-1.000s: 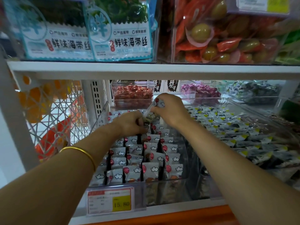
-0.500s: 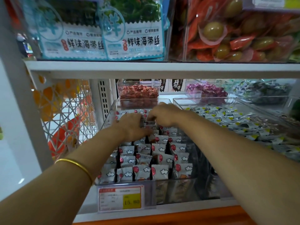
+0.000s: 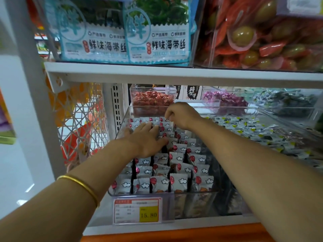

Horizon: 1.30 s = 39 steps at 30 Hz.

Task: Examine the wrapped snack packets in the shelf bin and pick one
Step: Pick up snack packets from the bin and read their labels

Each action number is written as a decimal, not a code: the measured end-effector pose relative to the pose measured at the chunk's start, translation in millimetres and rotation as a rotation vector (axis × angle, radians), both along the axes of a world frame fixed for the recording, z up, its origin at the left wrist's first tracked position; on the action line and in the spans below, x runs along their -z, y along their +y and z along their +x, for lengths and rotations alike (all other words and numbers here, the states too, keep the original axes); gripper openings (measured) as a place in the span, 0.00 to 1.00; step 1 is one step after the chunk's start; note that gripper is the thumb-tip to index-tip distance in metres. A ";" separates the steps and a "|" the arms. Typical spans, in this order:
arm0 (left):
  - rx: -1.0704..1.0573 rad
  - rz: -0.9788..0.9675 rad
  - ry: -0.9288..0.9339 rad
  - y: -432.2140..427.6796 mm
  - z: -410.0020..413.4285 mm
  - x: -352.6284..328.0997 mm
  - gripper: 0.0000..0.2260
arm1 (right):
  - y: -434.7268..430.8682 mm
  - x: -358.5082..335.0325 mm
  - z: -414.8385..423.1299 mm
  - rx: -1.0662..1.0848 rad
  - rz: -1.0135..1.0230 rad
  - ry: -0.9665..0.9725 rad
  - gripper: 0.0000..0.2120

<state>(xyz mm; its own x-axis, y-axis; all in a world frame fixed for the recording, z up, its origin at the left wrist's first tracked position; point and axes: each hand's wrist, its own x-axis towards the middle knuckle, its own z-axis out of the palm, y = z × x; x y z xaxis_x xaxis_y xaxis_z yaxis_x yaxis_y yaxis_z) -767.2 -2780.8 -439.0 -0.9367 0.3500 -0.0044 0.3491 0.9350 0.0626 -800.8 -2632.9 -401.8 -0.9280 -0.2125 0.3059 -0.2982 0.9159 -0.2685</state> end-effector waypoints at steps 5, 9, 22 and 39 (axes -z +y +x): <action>-0.009 -0.032 -0.020 -1.5 1.0 4.4 0.27 | -11.2 9.6 -14.1 0.095 0.170 0.075 0.10; -0.016 -0.004 0.002 -0.9 3.3 4.3 0.27 | -14.3 18.5 -20.7 0.163 0.300 0.093 0.09; -0.011 0.605 0.144 -4.2 61.7 -8.5 0.19 | 1.0 8.7 73.4 0.153 -0.247 0.551 0.08; -0.076 1.455 -0.218 -13.9 117.3 -11.4 0.07 | 21.5 23.8 173.1 -0.086 -1.489 -0.023 0.07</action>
<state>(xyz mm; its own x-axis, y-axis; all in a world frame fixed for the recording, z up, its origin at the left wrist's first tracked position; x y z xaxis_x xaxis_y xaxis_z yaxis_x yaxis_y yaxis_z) -649.8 -2794.6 -427.6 -0.9796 0.1213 0.1602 0.1637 0.0190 0.9863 -627.7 -2611.4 -425.6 -0.9366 0.2210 0.2719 -0.3189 -0.2160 -0.9228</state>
